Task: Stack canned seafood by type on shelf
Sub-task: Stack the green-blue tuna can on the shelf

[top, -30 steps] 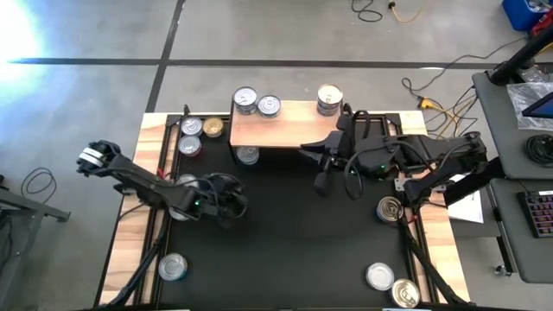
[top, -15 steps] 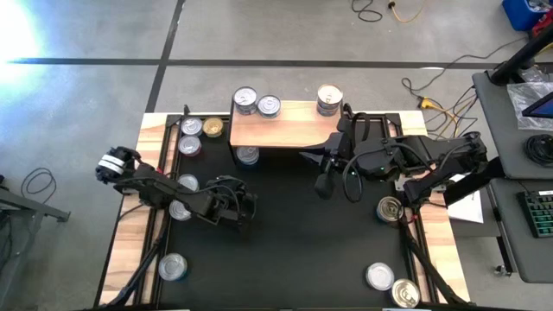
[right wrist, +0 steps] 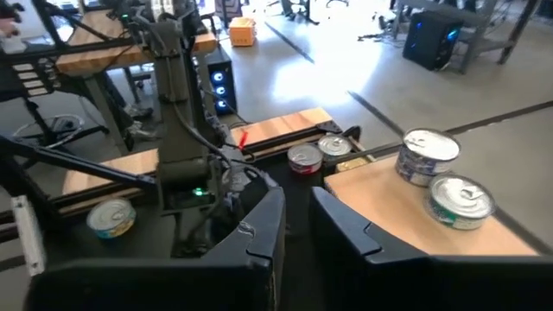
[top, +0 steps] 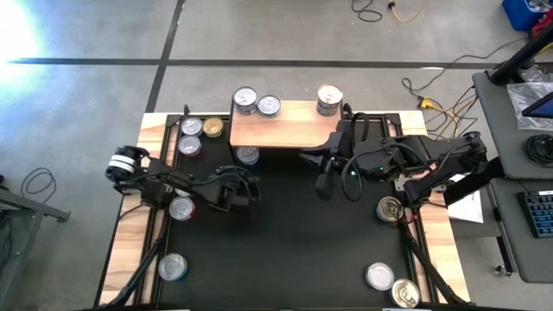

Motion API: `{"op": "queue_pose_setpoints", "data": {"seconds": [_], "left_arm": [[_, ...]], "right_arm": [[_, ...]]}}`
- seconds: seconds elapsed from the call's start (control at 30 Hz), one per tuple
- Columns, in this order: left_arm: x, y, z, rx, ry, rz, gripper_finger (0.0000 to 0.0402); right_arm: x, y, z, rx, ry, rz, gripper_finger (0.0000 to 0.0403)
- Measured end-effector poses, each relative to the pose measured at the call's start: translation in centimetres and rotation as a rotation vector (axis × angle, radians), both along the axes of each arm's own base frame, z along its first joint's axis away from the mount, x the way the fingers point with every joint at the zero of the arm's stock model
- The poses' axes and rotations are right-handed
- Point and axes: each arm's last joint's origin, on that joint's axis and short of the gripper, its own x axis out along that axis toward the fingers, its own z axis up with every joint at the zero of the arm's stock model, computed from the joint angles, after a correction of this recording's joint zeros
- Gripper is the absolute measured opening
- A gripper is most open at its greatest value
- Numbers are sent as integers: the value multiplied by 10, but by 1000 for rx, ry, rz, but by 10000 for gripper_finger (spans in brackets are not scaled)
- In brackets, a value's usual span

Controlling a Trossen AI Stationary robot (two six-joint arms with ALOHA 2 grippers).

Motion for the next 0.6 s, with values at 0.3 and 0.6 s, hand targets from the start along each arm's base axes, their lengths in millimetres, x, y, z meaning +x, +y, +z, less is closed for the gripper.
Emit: {"op": "queue_pose_setpoints", "data": {"seconds": [0.3, 0.6], "left_arm": [[2, -7, -25, 346, 23, 40, 4], [17, -3, -55, 519, 16, 86, 4]], "right_arm": [[0, 0, 0, -2, 4, 0, 43], [0, -6, -3, -11, 31, -26, 43]]}}
